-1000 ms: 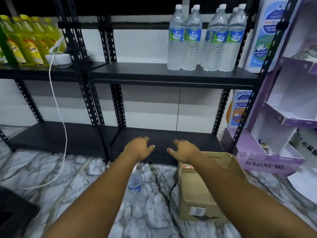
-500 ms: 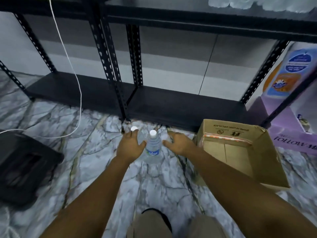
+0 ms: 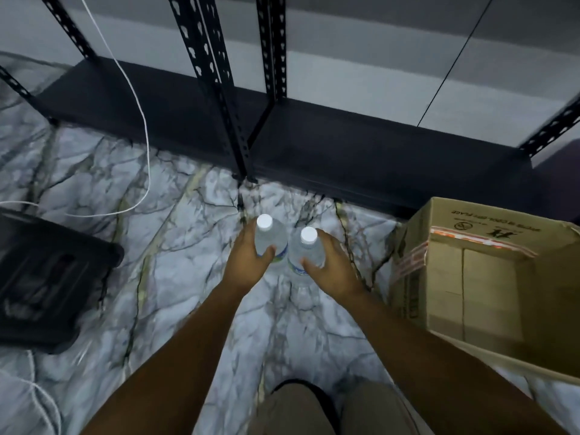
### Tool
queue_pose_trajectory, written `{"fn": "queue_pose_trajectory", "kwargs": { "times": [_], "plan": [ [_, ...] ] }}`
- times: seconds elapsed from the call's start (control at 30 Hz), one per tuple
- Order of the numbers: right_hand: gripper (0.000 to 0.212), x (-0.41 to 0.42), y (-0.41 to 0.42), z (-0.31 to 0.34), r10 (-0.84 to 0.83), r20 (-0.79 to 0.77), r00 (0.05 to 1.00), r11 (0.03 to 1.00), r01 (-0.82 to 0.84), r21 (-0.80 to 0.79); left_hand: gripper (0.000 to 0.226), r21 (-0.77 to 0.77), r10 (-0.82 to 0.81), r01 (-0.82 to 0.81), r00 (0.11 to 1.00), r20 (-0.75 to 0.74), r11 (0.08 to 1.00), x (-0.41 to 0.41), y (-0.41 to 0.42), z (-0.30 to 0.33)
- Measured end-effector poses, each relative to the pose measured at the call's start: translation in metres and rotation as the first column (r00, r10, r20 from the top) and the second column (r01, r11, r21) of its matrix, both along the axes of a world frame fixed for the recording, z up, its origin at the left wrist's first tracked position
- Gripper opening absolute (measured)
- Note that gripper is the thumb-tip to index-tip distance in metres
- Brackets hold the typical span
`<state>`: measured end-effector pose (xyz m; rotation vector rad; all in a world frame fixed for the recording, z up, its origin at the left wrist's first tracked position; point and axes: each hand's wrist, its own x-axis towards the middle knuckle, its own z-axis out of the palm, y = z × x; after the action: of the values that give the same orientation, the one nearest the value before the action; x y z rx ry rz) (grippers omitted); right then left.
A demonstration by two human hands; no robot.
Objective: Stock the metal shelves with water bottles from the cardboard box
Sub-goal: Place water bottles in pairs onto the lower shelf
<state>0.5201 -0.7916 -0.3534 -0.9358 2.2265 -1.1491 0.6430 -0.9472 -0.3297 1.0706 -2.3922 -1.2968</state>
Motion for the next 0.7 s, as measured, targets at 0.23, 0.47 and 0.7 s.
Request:
{"fn": "queue_pose_trajectory", "kwargs": {
  "times": [0.23,0.47,0.7],
  "plan": [
    [0.075,0.002,-0.017,-0.040,-0.090,0.017,0.996,0.985,0.091,-0.147,0.070,0.074,-0.009,0.011,1.000,-0.026,0.997,-0.012,-0.022,-0.036],
    [0.077,-0.015,-0.035,-0.059,-0.189,0.029,0.981,0.964,0.191,-0.186,0.064,-0.015,0.030,-0.033,0.990,-0.141,0.999,-0.025,-0.019,-0.054],
    [0.068,-0.050,-0.031,-0.047,-0.048,0.188,0.981,0.988,0.074,-0.138,0.062,0.035,-0.023,0.028,0.991,-0.133,0.999,-0.034,-0.019,-0.059]
  ]
}}
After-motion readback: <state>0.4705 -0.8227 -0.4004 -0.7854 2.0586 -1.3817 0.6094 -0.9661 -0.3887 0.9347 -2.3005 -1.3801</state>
